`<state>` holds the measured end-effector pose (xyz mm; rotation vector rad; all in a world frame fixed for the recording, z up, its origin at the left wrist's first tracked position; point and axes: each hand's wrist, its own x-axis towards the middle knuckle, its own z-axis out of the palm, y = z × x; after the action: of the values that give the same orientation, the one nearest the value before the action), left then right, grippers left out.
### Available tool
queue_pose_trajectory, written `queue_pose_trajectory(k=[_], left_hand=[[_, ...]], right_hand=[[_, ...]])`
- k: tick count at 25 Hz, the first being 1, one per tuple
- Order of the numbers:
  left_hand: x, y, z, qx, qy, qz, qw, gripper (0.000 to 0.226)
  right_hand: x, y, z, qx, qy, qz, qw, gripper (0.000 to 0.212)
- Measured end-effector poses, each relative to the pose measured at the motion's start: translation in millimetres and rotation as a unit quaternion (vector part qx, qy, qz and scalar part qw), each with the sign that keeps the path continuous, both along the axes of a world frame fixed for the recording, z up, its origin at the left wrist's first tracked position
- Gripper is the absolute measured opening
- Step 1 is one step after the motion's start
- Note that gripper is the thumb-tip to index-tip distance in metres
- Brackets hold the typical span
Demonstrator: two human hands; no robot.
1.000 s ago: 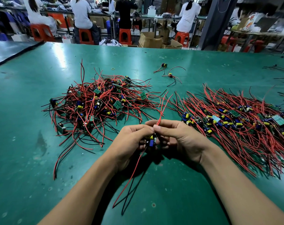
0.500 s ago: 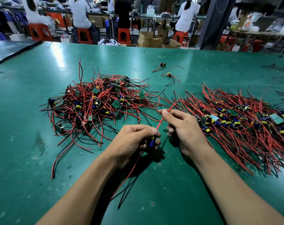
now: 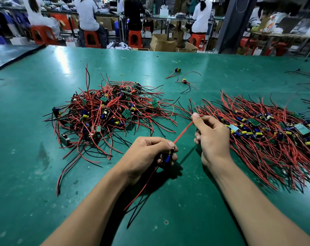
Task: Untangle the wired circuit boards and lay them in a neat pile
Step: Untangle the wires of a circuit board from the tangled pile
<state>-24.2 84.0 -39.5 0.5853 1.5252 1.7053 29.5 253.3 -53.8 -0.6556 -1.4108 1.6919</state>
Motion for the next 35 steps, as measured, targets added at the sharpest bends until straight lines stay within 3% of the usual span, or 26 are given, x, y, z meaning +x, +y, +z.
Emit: queue_pose_trajectory(k=[4, 9, 11, 17, 21, 25, 27, 30, 35], left_hand=[[0.6, 1.0, -1.1, -0.001, 0.007, -0.002, 1.000, 0.017], [-0.4, 0.8, -3.2, 0.002, 0.009, -0.009, 1.000, 0.019], [-1.4, 1.0, -4.1, 0.008, -0.003, 0.006, 1.000, 0.018], [-3.7, 4.6, -2.4, 0.027, -0.073, 0.050, 0.996, 0.052], [-2.5, 4.3, 1.1, 0.033, -0.121, 0.052, 0.991, 0.065], [-4.4, 8.2, 0.8, 0.042, -0.141, 0.070, 0.987, 0.071], [-6.5, 8.5, 0.9, 0.054, -0.141, 0.068, 0.986, 0.074], [-8.8, 6.3, -1.5, 0.065, -0.146, 0.052, 0.986, 0.074], [-11.2, 9.1, -3.5, 0.075, -0.152, 0.049, 0.984, 0.075]], right_hand=[[1.8, -1.3, 4.0, -0.049, 0.002, 0.010, 0.999, 0.025], [1.3, 2.5, 12.1, -0.211, 0.013, 0.070, 0.975, 0.031], [3.1, 4.7, 13.0, -0.216, 0.001, 0.079, 0.973, 0.031], [4.7, 6.0, 10.3, -0.149, -0.049, 0.068, 0.985, 0.059], [5.8, 3.7, 9.6, -0.113, -0.064, 0.073, 0.989, 0.049], [5.3, -14.4, 10.2, 0.009, -0.108, 0.117, 0.987, 0.034], [4.9, -27.6, 9.2, 0.105, -0.147, 0.136, 0.974, 0.034], [5.1, -42.5, 3.8, 0.279, -0.231, 0.131, 0.923, 0.051], [5.3, -36.5, 4.8, 0.339, -0.222, 0.067, 0.912, 0.032]])
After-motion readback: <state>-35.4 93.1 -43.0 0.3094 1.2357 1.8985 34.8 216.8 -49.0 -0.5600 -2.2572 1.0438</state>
